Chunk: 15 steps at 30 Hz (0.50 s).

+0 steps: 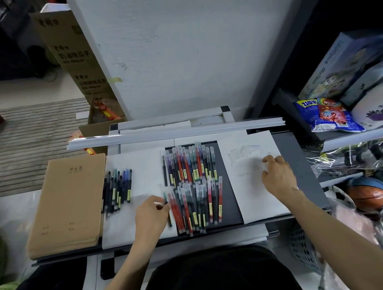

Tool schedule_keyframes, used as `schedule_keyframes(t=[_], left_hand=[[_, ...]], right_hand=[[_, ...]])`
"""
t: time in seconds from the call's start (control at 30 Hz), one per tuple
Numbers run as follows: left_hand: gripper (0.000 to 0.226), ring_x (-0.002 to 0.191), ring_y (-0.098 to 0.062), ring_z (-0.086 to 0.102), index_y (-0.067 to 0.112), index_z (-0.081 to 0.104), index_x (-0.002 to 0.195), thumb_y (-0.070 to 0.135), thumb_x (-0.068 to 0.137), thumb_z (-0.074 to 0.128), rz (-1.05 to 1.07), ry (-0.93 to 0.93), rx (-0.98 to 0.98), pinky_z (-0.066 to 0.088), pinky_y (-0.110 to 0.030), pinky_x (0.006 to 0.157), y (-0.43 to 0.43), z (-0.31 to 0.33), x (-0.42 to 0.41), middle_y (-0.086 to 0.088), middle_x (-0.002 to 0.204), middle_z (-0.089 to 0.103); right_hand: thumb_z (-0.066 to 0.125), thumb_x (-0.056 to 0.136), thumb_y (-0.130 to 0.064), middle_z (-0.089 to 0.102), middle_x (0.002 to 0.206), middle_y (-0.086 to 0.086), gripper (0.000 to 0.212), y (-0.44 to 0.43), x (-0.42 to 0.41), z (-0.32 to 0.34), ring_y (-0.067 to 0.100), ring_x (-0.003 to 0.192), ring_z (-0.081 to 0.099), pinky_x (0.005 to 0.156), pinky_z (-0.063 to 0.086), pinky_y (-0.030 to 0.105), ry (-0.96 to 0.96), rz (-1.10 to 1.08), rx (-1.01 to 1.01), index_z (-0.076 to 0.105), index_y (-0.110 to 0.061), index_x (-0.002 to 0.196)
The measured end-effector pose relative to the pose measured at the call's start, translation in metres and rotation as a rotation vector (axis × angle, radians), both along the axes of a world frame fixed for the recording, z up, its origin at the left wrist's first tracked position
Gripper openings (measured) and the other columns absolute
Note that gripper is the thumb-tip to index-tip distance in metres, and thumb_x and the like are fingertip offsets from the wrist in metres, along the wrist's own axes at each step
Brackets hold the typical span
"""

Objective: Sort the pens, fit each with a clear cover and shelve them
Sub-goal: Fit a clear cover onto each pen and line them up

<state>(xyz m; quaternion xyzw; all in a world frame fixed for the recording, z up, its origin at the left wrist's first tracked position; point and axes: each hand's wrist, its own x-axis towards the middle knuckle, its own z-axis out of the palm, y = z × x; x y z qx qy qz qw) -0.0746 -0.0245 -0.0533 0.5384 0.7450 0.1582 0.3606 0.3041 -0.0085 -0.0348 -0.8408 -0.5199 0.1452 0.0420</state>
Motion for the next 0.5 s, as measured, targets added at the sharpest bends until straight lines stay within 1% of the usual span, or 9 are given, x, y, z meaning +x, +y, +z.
schedule_keyframes(t=[0.1, 0.17, 0.2, 0.3, 0.33, 0.37, 0.43, 0.47, 0.5], left_hand=[[0.027, 0.081, -0.011, 0.069, 0.016, 0.071, 0.116, 0.034, 0.096, 0.072, -0.008, 0.022, 0.007, 0.050, -0.027, 0.073, 0.004, 0.001, -0.004, 0.001, 0.097, 0.077], [0.027, 0.082, -0.011, 0.069, 0.016, 0.071, 0.118, 0.031, 0.096, 0.070, -0.003, 0.044, 0.018, 0.054, -0.030, 0.078, 0.009, 0.005, -0.010, 0.001, 0.100, 0.077], [0.026, 0.081, -0.011, 0.067, 0.015, 0.071, 0.118, 0.029, 0.096, 0.069, 0.007, 0.055, 0.027, 0.054, -0.030, 0.078, 0.012, 0.009, -0.015, 0.000, 0.104, 0.076], [0.023, 0.073, -0.009, 0.062, 0.013, 0.070, 0.119, 0.018, 0.096, 0.067, 0.064, 0.102, 0.066, 0.047, -0.024, 0.062, 0.029, 0.020, -0.034, -0.004, 0.104, 0.073], [0.025, 0.073, -0.013, 0.064, 0.012, 0.070, 0.119, 0.014, 0.095, 0.065, 0.070, 0.131, 0.095, 0.049, -0.026, 0.061, 0.035, 0.022, -0.042, -0.005, 0.102, 0.073], [0.027, 0.076, -0.019, 0.065, 0.012, 0.069, 0.119, 0.011, 0.093, 0.064, 0.060, 0.174, 0.131, 0.053, -0.030, 0.064, 0.042, 0.022, -0.050, -0.006, 0.099, 0.073], [0.025, 0.081, -0.027, 0.063, 0.010, 0.069, 0.114, 0.009, 0.090, 0.064, 0.003, 0.299, 0.157, 0.055, -0.038, 0.070, 0.054, 0.021, -0.062, -0.006, 0.094, 0.071], [0.021, 0.081, -0.029, 0.062, 0.010, 0.068, 0.111, 0.010, 0.090, 0.065, -0.020, 0.348, 0.145, 0.055, -0.039, 0.069, 0.059, 0.021, -0.064, -0.007, 0.095, 0.070], [0.016, 0.080, -0.029, 0.061, 0.010, 0.067, 0.106, 0.012, 0.091, 0.066, -0.037, 0.381, 0.129, 0.054, -0.039, 0.067, 0.062, 0.021, -0.065, -0.007, 0.094, 0.068]], right_hand=[[0.052, 0.100, -0.015, 0.057, 0.121, 0.014, 0.027, 0.002, -0.001, -0.001, 0.036, 0.106, 0.060, 0.074, 0.048, 0.040, -0.017, -0.003, -0.008, 0.060, -0.007, 0.126], [0.050, 0.100, -0.015, 0.059, 0.114, 0.011, 0.023, 0.002, -0.003, -0.003, 0.033, 0.100, 0.060, 0.071, 0.049, 0.038, -0.023, -0.005, 0.008, 0.063, -0.006, 0.116], [0.050, 0.099, -0.015, 0.059, 0.110, 0.009, 0.020, 0.001, -0.004, -0.003, 0.032, 0.096, 0.060, 0.069, 0.048, 0.037, -0.027, -0.004, 0.017, 0.064, -0.006, 0.110], [0.052, 0.095, -0.014, 0.057, 0.096, 0.007, 0.012, 0.001, -0.009, -0.002, 0.033, 0.091, 0.058, 0.067, 0.044, 0.037, -0.021, -0.014, 0.046, 0.060, -0.008, 0.090], [0.054, 0.094, -0.014, 0.058, 0.093, 0.008, 0.012, 0.001, -0.011, -0.002, 0.035, 0.092, 0.059, 0.070, 0.045, 0.038, -0.030, -0.007, 0.069, 0.062, -0.007, 0.089], [0.056, 0.094, -0.014, 0.062, 0.092, 0.009, 0.012, 0.001, -0.013, -0.003, 0.037, 0.095, 0.059, 0.074, 0.047, 0.041, -0.058, 0.010, 0.105, 0.065, -0.006, 0.091], [0.063, 0.092, -0.016, 0.070, 0.096, 0.012, 0.016, -0.001, -0.016, -0.004, 0.036, 0.104, 0.059, 0.087, 0.047, 0.045, -0.102, 0.038, 0.179, 0.071, -0.004, 0.100], [0.064, 0.092, -0.017, 0.072, 0.098, 0.011, 0.018, -0.002, -0.019, -0.004, 0.035, 0.106, 0.058, 0.089, 0.047, 0.045, -0.079, 0.038, 0.211, 0.072, -0.004, 0.102], [0.064, 0.093, -0.018, 0.072, 0.098, 0.010, 0.018, -0.001, -0.023, -0.002, 0.033, 0.106, 0.058, 0.088, 0.049, 0.043, -0.018, 0.031, 0.235, 0.071, -0.005, 0.104]])
